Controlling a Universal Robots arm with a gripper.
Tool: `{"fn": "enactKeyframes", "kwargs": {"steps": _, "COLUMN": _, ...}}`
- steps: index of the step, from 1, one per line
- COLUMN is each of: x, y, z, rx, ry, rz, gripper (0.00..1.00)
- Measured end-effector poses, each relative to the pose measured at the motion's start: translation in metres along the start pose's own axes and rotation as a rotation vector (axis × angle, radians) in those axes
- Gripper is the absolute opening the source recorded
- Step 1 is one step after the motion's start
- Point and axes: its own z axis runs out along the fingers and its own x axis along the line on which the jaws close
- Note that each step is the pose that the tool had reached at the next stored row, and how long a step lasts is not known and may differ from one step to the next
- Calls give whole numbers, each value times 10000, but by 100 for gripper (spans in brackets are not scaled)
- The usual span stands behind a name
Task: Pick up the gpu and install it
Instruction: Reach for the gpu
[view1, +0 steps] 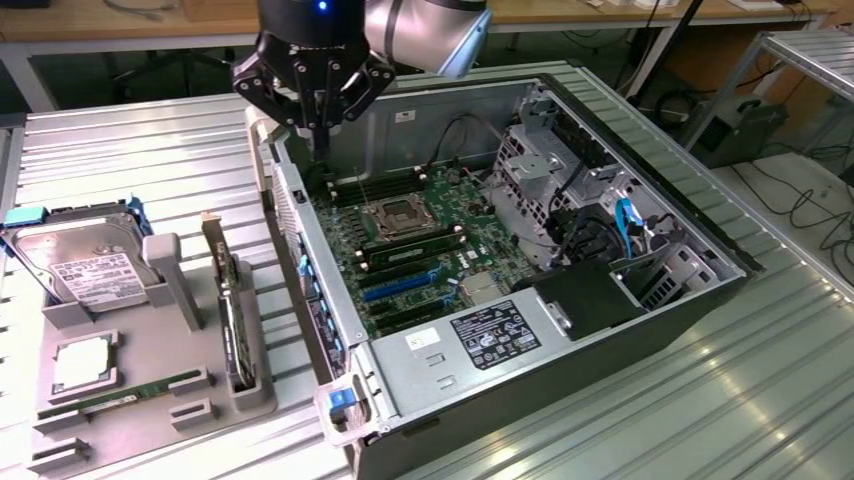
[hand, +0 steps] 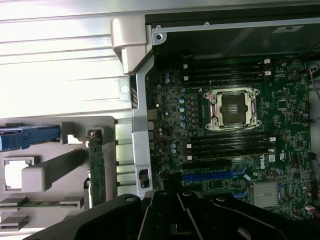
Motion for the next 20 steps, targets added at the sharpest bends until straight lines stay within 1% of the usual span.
{"fn": "enactKeyframes", "kwargs": {"steps": 2, "x": 8, "y": 0, "z": -1, "rx": 1, "ry": 1, "rz": 0, "gripper": 11}}
{"fn": "enactKeyframes", "kwargs": {"steps": 3, "x": 46, "y": -3, "z": -1, "rx": 1, "ry": 0, "rz": 0, "gripper": 11}}
{"fn": "enactKeyframes", "kwargs": {"steps": 20, "x": 94, "y": -7, "z": -2, "rx": 0, "ry": 0, "rz": 0, "gripper": 11}}
